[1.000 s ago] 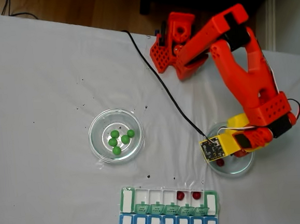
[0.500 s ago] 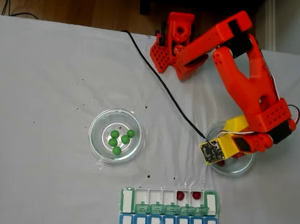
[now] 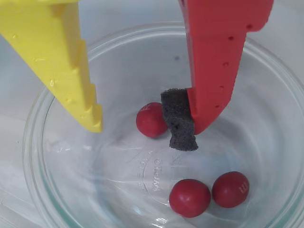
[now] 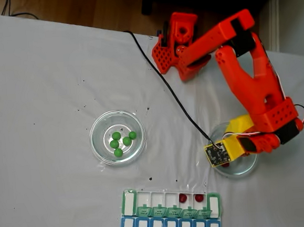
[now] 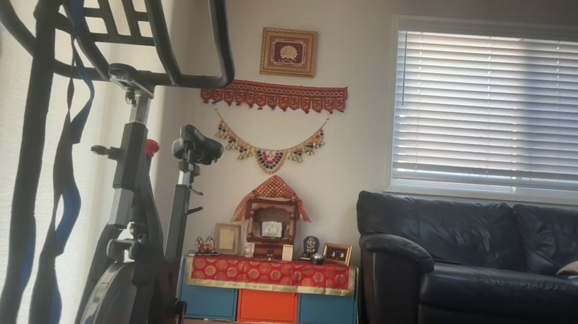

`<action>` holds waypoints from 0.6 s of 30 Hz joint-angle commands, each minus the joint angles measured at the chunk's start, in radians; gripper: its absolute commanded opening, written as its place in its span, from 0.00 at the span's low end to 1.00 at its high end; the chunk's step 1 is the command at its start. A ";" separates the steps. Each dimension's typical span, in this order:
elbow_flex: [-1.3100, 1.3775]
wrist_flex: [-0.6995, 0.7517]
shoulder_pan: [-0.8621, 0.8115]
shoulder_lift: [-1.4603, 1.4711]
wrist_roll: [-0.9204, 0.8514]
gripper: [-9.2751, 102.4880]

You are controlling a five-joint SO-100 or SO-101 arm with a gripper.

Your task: Sort medicines into box.

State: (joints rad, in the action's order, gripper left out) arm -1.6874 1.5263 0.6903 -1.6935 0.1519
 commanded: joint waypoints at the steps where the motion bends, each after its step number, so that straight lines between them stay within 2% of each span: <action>1: 0.069 0.032 0.028 0.000 -0.032 0.27; 12: 0.072 0.011 0.048 0.040 -0.089 0.24; 18: 0.081 0.002 0.052 0.049 -0.049 0.24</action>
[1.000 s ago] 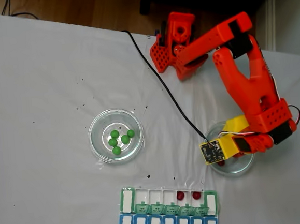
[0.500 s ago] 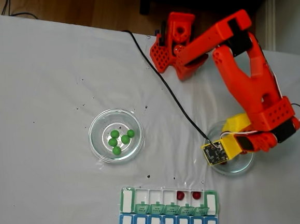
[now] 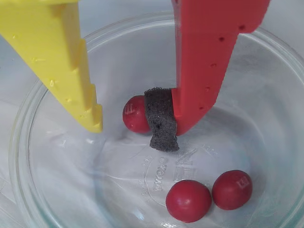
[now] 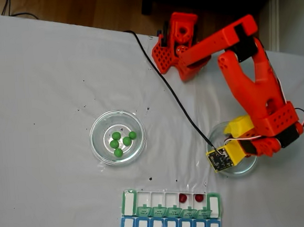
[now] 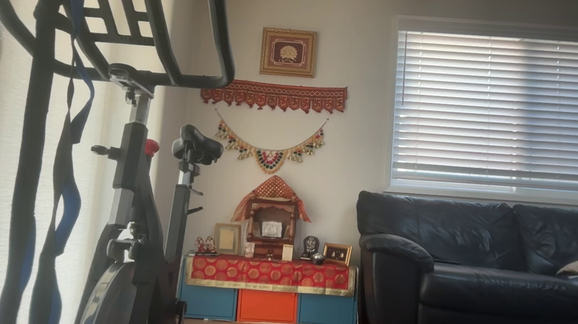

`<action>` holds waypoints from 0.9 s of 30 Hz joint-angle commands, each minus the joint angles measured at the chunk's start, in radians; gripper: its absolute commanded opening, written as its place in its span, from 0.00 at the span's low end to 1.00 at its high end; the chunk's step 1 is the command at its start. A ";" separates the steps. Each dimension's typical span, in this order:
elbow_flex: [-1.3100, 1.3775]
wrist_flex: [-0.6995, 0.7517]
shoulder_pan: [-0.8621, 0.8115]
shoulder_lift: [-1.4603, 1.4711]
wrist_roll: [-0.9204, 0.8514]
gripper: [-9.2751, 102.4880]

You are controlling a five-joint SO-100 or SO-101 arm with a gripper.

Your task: Sort medicines into box.

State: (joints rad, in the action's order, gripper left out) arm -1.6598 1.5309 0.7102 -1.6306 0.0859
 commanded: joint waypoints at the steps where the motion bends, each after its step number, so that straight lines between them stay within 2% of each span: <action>1: 0.060 -0.003 0.031 -0.012 0.029 0.24; 15: 0.080 -0.017 0.017 0.023 0.095 0.26; 27: 0.178 0.080 -0.028 0.081 0.041 0.24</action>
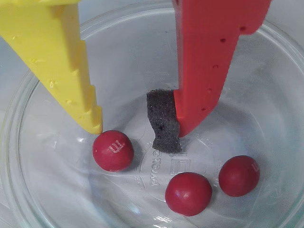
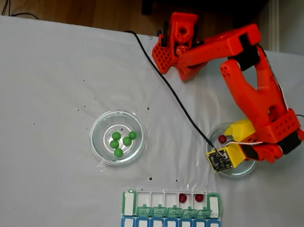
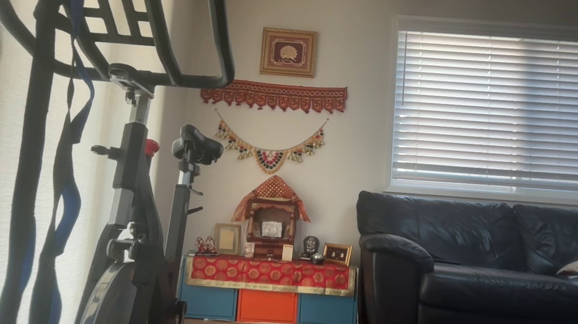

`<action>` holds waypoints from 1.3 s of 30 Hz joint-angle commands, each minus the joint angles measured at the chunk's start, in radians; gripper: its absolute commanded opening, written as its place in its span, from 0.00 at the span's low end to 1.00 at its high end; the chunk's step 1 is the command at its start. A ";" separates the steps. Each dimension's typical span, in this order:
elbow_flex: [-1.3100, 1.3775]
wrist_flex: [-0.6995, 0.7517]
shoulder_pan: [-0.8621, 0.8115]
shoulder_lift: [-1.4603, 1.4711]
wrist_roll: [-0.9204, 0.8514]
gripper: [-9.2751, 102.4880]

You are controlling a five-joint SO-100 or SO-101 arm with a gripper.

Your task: Sort medicines into box.

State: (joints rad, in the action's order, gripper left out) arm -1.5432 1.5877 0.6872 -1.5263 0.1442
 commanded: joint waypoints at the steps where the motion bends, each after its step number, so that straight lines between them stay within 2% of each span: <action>1: 0.061 0.025 -0.006 -0.018 -0.021 0.24; 8: 0.087 0.032 -0.020 0.008 -0.037 0.23; 18: 0.064 0.021 -0.012 -0.054 0.028 0.23; 28: 0.083 0.040 -0.023 -0.051 -0.023 0.20; 39: 0.025 0.015 -0.028 -0.166 0.025 0.19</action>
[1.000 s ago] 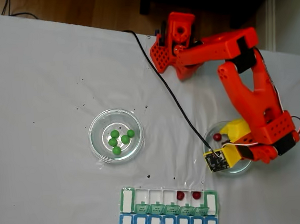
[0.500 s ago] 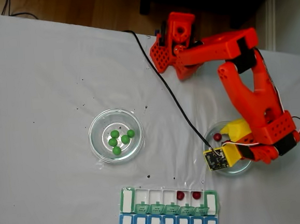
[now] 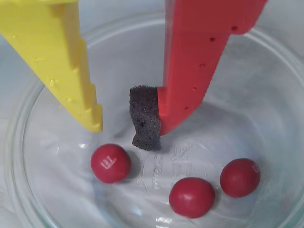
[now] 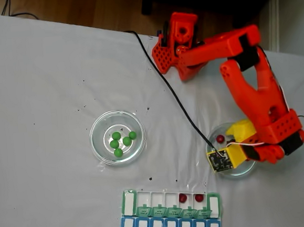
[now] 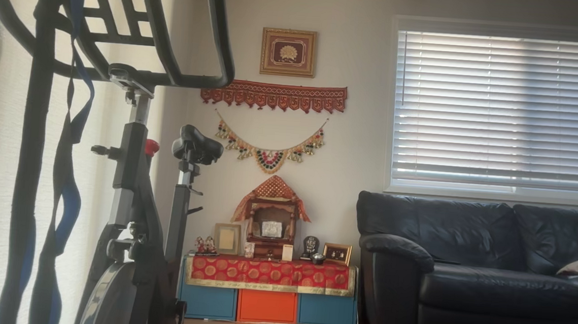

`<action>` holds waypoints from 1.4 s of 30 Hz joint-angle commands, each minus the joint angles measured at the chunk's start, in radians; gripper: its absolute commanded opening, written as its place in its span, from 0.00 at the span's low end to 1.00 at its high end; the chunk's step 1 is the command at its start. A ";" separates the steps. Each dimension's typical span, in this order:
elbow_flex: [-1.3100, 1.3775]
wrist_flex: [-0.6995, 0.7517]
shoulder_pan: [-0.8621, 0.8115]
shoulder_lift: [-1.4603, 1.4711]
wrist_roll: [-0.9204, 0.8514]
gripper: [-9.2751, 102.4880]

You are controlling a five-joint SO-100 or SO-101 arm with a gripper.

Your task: Sort medicines into box.

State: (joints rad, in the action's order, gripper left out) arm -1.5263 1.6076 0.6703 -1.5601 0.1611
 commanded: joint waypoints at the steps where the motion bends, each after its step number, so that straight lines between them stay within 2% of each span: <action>1: 0.002 -0.005 -0.011 -0.144 0.009 0.19; 10: -0.011 0.005 -0.031 -0.169 -0.038 0.20; 17: 0.023 -0.012 -0.054 -0.100 -0.124 0.15; 29: 0.015 0.005 -0.058 -0.078 -0.258 0.17; 42: 0.071 0.017 -0.075 0.009 -0.325 0.15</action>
State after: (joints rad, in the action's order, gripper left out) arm -1.5340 1.6137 0.6075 -1.5248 -0.1457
